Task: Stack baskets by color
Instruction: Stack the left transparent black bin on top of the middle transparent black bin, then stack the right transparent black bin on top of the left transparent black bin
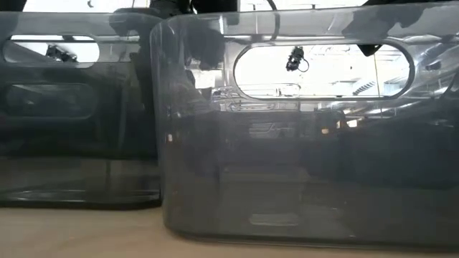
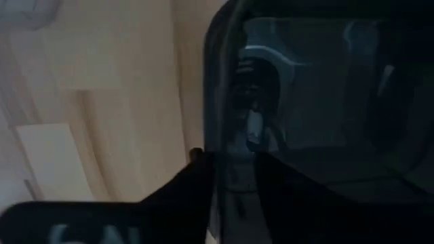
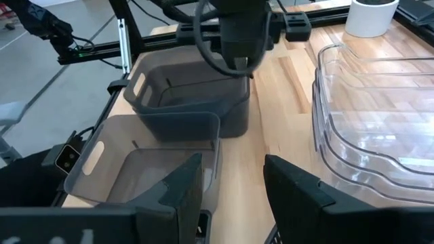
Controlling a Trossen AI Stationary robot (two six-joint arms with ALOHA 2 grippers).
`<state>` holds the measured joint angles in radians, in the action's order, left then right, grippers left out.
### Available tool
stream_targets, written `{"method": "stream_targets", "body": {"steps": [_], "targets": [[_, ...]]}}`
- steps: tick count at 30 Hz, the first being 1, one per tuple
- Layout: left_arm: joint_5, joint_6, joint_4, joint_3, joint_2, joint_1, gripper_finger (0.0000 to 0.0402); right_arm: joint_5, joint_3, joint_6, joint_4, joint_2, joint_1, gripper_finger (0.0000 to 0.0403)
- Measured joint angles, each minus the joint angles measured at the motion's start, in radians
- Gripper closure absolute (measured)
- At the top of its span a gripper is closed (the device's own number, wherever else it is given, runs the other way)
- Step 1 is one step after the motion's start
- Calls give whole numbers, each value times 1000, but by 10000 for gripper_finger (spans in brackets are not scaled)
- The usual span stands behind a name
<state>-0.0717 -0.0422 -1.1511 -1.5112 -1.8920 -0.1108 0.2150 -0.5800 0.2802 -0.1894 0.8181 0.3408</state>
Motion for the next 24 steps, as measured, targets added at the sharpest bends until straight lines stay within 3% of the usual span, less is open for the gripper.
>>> {"method": "stream_targets", "body": {"steps": [6,11,16,24], "targets": [[162,-28,-21,0,11,-40,195,0,0,-2,1,0,0,242],[212,-60,-25,0,17,-90,163,0,0,6,1,0,0,242],[274,-71,-14,11,53,-148,167,-1,28,13,38,0,9,242],[344,-139,247,165,237,-189,209,-4,82,42,69,0,19,242]]}}
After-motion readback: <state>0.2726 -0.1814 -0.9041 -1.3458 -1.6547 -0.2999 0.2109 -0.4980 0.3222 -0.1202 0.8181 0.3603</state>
